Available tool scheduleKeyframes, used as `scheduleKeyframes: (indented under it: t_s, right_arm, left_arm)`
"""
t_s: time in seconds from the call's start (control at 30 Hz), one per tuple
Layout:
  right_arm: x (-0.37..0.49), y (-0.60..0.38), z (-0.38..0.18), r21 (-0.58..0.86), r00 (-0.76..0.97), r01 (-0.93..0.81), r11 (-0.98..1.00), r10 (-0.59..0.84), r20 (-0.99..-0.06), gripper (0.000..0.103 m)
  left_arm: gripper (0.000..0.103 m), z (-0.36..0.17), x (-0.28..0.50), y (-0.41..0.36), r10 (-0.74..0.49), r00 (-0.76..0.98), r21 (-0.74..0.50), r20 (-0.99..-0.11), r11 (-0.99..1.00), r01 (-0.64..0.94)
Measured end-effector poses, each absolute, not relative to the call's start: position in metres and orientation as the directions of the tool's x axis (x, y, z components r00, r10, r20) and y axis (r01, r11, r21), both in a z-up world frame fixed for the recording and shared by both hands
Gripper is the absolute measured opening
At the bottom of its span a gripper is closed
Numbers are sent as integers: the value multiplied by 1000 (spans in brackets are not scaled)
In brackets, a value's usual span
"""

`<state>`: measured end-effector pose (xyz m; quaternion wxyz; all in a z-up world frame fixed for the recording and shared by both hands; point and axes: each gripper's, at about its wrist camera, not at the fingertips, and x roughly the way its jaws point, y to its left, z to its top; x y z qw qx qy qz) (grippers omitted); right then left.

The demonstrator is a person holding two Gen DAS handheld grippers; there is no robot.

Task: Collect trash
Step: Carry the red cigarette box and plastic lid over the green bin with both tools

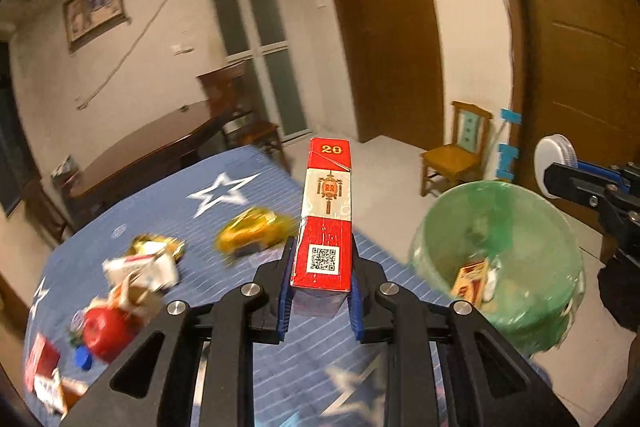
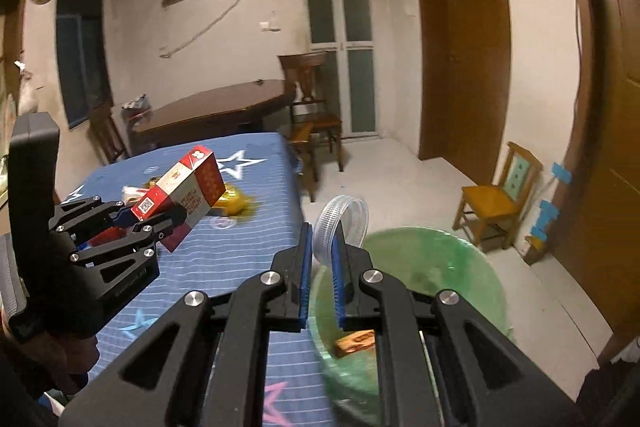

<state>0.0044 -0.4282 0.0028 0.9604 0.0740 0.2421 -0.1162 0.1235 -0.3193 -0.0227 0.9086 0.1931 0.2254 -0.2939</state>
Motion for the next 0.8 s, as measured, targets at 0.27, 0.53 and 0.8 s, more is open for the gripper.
scheduleKeyframes:
  t_s: [0.27,0.53,0.8]
  right_arm:
    - [12,-474,-6,71,804,331,941,-241,-544,8]
    - [9,-504,-17,57,757,386,921,-281,-590,8]
    - [7,-516,-29,56,722,405,913,-282,-632,8]
  left_arm:
    - [24,-33,130,-398,-508,658,222,-556,672,707]
    - [24,-46,128,-457,-544,591,229,-595,590,774]
    - [24,-62,128,-484,-562,526,202,-638,537,819]
